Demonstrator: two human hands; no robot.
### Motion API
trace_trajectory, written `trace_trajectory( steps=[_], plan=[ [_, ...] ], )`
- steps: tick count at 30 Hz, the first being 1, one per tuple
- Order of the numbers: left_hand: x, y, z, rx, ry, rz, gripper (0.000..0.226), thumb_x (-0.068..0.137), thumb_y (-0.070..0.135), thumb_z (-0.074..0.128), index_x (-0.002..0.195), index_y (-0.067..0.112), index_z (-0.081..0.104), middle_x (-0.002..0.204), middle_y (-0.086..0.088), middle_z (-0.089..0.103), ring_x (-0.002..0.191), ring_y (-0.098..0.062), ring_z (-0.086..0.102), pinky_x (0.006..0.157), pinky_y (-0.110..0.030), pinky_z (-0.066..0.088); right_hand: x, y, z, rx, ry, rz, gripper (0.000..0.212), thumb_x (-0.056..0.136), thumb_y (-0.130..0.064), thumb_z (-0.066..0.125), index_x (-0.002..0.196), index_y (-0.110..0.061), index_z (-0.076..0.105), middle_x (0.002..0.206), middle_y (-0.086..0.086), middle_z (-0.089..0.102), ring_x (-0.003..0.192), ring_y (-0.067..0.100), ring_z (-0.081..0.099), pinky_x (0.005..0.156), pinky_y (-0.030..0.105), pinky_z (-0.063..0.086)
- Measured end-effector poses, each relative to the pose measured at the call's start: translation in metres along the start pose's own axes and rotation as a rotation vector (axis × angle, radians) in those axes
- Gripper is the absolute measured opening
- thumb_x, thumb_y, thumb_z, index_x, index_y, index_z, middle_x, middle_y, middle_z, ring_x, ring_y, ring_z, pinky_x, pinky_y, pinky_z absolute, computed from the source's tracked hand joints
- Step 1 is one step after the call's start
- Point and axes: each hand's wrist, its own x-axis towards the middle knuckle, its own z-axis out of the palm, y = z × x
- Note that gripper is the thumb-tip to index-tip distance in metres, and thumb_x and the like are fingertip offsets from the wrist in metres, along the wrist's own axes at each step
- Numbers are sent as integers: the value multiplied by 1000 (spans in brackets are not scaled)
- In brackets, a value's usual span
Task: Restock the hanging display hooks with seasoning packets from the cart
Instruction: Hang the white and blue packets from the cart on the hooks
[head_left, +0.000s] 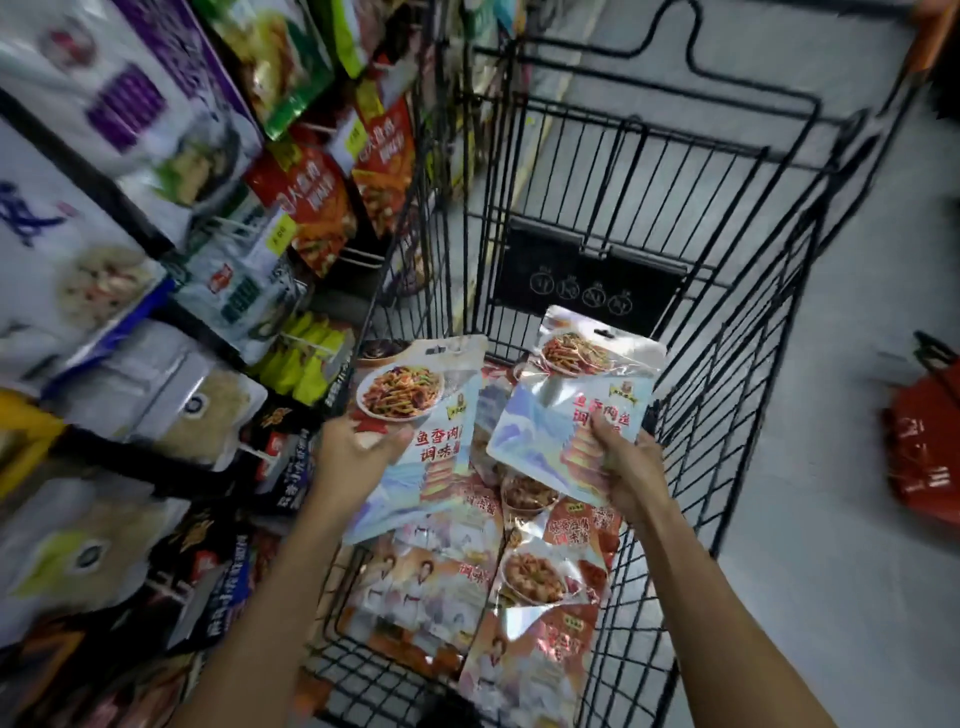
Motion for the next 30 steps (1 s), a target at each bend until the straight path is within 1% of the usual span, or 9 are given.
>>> trace_trajectory(
  steps=[3, 6, 10, 12, 17, 21, 23, 26, 30],
  plan=[
    [-27, 38, -38, -22, 83, 83, 19, 75, 5, 77, 70, 22, 68, 66, 12, 69, 62, -2, 62, 61, -23, 50, -39, -27, 12, -10, -154, -9, 36, 86, -16, 65, 112, 6, 53, 74, 14, 68, 64, 29, 70, 54, 40, 60],
    [-61, 70, -78, -61, 167, 126, 9, 75, 12, 78, 73, 13, 70, 75, -1, 72, 69, -12, 64, 69, -29, 51, -78, -53, 28, -73, -294, -65, 31, 76, -19, 71, 91, 6, 58, 74, 18, 67, 60, 30, 69, 47, 36, 58],
    [-140, 111, -149, -130, 380, 182, 21, 73, 16, 80, 66, 2, 66, 63, 3, 68, 62, -8, 61, 68, -32, 49, -145, -84, 67, -130, -545, -110, 21, 79, -16, 71, 77, 1, 59, 67, 16, 67, 52, 26, 68, 42, 30, 53],
    [-183, 128, -183, -186, 471, 192, 29, 71, 21, 82, 72, -5, 67, 70, -8, 65, 68, -15, 59, 69, -33, 49, -177, -93, 91, -184, -619, -151, 26, 77, -21, 73, 77, -4, 53, 60, 9, 66, 47, 23, 64, 42, 30, 51],
    [-294, 161, -262, -191, 695, 276, 16, 67, 26, 82, 57, 20, 70, 60, 5, 68, 57, -7, 61, 54, -17, 48, -266, -100, 158, -332, -746, -254, 20, 81, -31, 75, 82, -18, 61, 82, 9, 67, 73, 25, 67, 71, 47, 58],
    [-372, 168, -315, -203, 897, 306, 17, 68, 17, 81, 59, 17, 67, 56, 10, 68, 53, -1, 61, 51, -14, 48, -350, -94, 204, -273, -1019, -287, 29, 66, -33, 78, 71, -10, 62, 56, 7, 64, 42, 22, 61, 39, 29, 48],
    [-411, 166, -337, -178, 974, 311, 17, 71, 16, 81, 61, 18, 67, 57, 7, 69, 53, -2, 61, 51, -15, 49, -385, -85, 225, -279, -1079, -301, 23, 72, -25, 76, 75, -8, 61, 60, 3, 68, 52, 23, 68, 40, 36, 52],
    [-463, 155, -368, -185, 1072, 325, 16, 71, 10, 81, 63, 17, 69, 61, 6, 71, 56, -2, 62, 52, -16, 50, -429, -67, 251, -346, -1166, -278, 15, 73, -25, 77, 76, -16, 66, 73, 7, 68, 76, 36, 68, 67, 67, 51],
    [-520, 135, -405, -200, 1178, 308, 13, 70, 5, 80, 69, 11, 69, 61, 8, 70, 56, -2, 61, 51, -16, 49, -481, -40, 281, -421, -1265, -260, 30, 59, -35, 82, 78, -15, 70, 81, 16, 69, 67, 38, 68, 64, 69, 51]
  ],
)
